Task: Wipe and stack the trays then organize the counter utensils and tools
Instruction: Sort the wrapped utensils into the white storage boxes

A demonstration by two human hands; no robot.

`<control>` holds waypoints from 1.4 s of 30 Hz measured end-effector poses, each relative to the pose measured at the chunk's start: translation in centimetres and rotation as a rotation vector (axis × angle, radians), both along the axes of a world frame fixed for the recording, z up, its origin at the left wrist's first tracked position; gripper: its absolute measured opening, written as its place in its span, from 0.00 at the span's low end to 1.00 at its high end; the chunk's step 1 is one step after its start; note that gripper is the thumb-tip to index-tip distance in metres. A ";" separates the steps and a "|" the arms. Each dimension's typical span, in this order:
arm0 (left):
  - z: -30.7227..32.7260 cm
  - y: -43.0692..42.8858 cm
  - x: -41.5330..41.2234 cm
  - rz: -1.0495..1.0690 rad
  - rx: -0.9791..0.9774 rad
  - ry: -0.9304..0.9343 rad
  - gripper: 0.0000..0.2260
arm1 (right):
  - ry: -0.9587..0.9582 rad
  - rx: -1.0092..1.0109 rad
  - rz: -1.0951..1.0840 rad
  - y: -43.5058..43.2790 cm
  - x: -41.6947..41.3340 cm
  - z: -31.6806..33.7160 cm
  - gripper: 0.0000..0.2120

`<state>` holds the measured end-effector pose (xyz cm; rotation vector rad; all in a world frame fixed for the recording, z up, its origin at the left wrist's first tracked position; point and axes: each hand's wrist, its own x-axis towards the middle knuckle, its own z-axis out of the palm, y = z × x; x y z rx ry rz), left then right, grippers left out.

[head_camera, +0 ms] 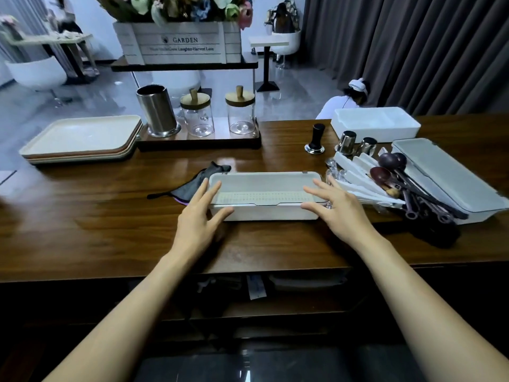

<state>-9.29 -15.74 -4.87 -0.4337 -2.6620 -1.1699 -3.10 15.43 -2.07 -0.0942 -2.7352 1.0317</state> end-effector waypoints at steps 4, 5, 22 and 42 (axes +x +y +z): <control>0.2 0.4 -0.1 0.039 0.098 -0.031 0.39 | 0.069 -0.041 0.021 0.1 -0.5 0.1 0.19; 0.4 0.5 0.0 0.051 0.115 -0.050 0.42 | 0.088 -0.045 0.024 0.1 -0.6 0.2 0.18; -0.2 0.1 0.4 0.084 0.153 -0.109 0.48 | 0.292 0.039 0.119 0.3 -1.1 0.5 0.09; -0.6 -0.6 1.2 0.091 0.196 -0.095 0.37 | 0.215 -0.456 -0.003 1.6 -6.1 0.7 0.24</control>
